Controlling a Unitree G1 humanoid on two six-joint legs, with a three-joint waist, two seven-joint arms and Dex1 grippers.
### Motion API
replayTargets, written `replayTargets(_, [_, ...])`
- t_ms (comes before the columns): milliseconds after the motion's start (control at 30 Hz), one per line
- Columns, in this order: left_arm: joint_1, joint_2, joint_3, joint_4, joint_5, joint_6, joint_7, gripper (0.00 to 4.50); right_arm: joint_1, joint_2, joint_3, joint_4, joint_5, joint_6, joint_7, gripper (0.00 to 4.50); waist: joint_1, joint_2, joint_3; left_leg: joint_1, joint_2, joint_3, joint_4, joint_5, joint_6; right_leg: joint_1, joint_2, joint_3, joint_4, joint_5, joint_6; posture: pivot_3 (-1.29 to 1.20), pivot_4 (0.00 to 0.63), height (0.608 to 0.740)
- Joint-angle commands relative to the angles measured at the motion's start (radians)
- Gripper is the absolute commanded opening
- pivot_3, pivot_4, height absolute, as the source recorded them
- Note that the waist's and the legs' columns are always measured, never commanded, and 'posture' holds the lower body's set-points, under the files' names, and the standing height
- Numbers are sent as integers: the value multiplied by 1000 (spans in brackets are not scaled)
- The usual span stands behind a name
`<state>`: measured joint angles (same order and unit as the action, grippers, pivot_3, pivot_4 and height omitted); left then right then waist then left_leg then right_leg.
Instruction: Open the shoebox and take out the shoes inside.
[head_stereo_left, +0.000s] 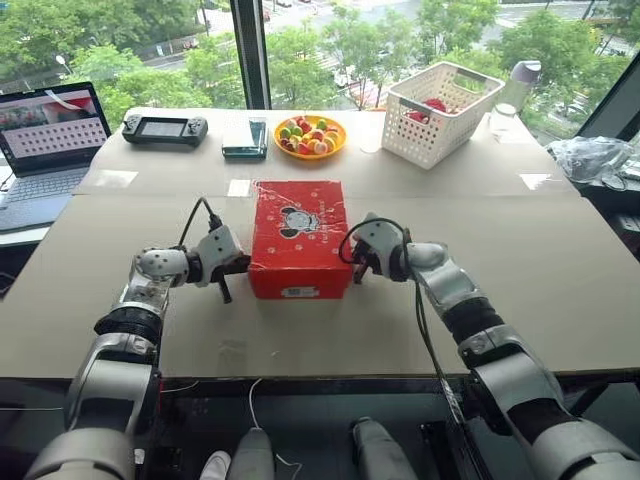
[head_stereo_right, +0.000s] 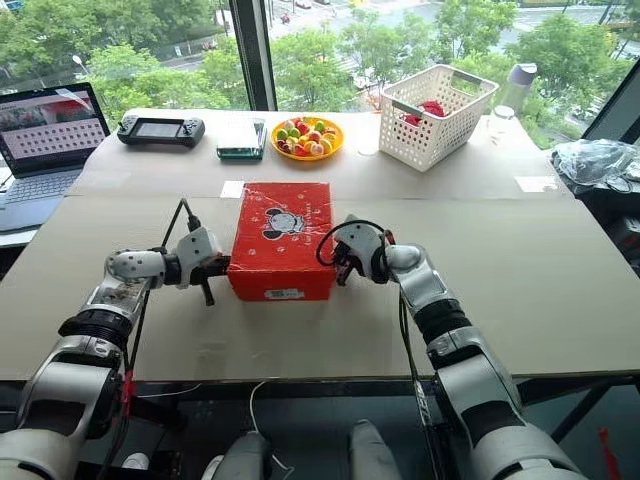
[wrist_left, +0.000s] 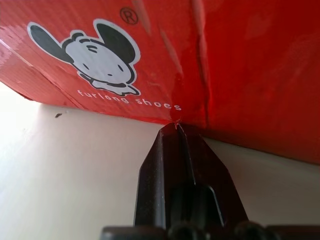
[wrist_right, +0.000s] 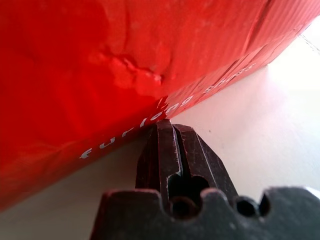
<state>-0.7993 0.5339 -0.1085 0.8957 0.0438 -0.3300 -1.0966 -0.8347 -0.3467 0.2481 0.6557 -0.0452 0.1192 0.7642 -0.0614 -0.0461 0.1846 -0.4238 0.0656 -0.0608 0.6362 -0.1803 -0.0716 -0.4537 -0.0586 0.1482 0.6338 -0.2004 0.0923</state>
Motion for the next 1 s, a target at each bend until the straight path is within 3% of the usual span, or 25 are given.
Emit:
replayTargets(33, [-4, -59, -26, -94, -19, 2, -17, 32, 51, -28, -12, -86, 8, 41, 37, 0, 1, 0, 0, 0, 0, 0, 1, 0, 0, 0, 0, 0, 0, 0, 0, 0, 150, 693])
replayTargets(167, [-11, -119, -48, -98, -5, 9, 7, 32, 136, -116, -72, -188, 18, 87, 36, 0, 11, 0, 0, 0, 0, 0, 3, 0, 0, 1, 0, 0, 0, 0, 0, 0, 150, 693])
replayTargets(333, [-22, -138, -53, -70, 12, -3, 31, 32, 192, -149, -104, -263, 30, 136, 24, 0, 15, 0, 0, 1, 0, 0, 5, 0, 0, 3, 0, 0, 0, 1, 1, 0, 150, 693])
replayTargets(533, [-15, -104, -41, -19, 33, -5, 82, 32, 218, -165, -122, -278, 38, 141, 24, 0, 14, 0, 0, 3, 0, 0, 6, 0, 0, 6, 0, 0, 0, 1, 2, 0, 150, 693])
replayTargets(667, [27, -50, 4, -69, -15, 53, 72, 32, 235, -204, -133, -277, 78, 126, 112, 0, 9, 0, 0, 7, 0, 0, 6, 0, 0, 12, 0, 0, -2, 1, 2, 0, 150, 693])
replayTargets(800, [152, 36, 99, -287, -121, 254, 62, 32, 253, -265, -186, -299, 207, 188, 277, 0, -7, 0, 0, 8, 0, 0, 6, 0, 0, 13, 0, 0, -3, 1, 2, 0, 150, 693])
replayTargets(1000, [532, 72, 270, -974, -400, 723, 159, 32, 285, -323, -207, -306, 284, 208, 415, 0, -20, 1, 1, 8, 1, 0, 6, 0, 0, 13, 0, 0, -2, 1, 2, 0, 150, 693])
